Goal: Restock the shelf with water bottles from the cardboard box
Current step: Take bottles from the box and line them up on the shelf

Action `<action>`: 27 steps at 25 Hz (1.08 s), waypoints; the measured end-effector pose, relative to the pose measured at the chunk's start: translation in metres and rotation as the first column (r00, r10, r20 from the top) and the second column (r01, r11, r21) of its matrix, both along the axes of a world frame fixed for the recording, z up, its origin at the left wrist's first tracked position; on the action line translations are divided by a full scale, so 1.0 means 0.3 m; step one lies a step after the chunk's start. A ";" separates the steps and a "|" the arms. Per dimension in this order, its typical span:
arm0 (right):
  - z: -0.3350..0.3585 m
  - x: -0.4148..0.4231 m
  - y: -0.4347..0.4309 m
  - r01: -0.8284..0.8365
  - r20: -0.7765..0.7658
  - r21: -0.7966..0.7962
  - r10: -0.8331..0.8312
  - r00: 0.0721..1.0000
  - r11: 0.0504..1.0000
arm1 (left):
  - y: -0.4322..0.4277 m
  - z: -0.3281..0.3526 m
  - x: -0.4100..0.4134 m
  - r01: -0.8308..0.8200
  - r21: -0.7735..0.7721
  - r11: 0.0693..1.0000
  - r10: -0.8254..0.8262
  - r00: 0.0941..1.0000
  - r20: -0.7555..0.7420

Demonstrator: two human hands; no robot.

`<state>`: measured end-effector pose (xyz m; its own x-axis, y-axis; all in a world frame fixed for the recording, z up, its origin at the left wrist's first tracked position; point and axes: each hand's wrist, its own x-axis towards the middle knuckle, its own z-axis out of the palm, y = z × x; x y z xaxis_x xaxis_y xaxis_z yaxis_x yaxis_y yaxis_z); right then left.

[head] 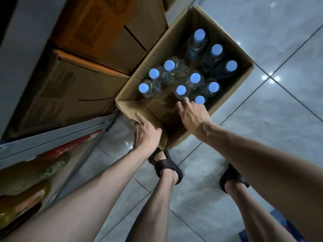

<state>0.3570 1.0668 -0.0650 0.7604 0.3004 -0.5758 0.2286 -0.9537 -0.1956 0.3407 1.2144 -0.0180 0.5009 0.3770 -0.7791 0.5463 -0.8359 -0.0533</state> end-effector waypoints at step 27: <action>1.273 0.337 -0.261 0.643 -0.264 0.699 -0.722 0.640 0.314 | -0.154 1.066 0.320 0.213 -0.586 0.782 -0.032 0.952 0.305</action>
<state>0.4581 0.9883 0.3170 0.9223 -0.0998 -0.3735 -0.3842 -0.3441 -0.8567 0.4366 1.1681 0.3018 0.7283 -0.2063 -0.6534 0.3534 -0.7039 0.6161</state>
